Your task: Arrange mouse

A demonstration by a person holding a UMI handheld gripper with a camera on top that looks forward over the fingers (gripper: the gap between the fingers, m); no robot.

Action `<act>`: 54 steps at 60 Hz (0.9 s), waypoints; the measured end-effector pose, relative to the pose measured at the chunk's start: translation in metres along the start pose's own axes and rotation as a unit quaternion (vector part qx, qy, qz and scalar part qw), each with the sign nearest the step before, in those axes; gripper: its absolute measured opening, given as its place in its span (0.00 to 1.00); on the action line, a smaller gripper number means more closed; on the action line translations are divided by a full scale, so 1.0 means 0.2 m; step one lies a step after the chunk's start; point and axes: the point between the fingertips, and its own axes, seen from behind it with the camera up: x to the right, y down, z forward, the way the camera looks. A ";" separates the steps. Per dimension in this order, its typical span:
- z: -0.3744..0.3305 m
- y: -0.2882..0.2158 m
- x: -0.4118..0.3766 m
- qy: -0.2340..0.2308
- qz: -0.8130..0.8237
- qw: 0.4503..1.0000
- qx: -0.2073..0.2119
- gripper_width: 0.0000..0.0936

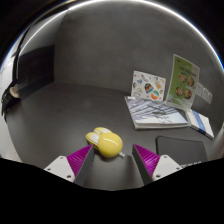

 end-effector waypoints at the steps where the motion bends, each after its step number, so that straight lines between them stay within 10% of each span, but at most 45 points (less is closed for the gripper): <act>1: 0.02 -0.01 0.00 0.001 0.001 1.000 -0.001 0.88; 16: 0.28 -0.15 0.01 0.007 0.082 0.996 -0.023 0.86; 21: 0.30 -0.15 0.01 0.016 0.082 0.996 -0.025 0.56; 34: 0.29 -0.17 0.01 0.027 0.090 0.995 -0.039 0.41; 54: -0.43 -0.57 0.93 0.155 0.071 0.980 0.099 0.39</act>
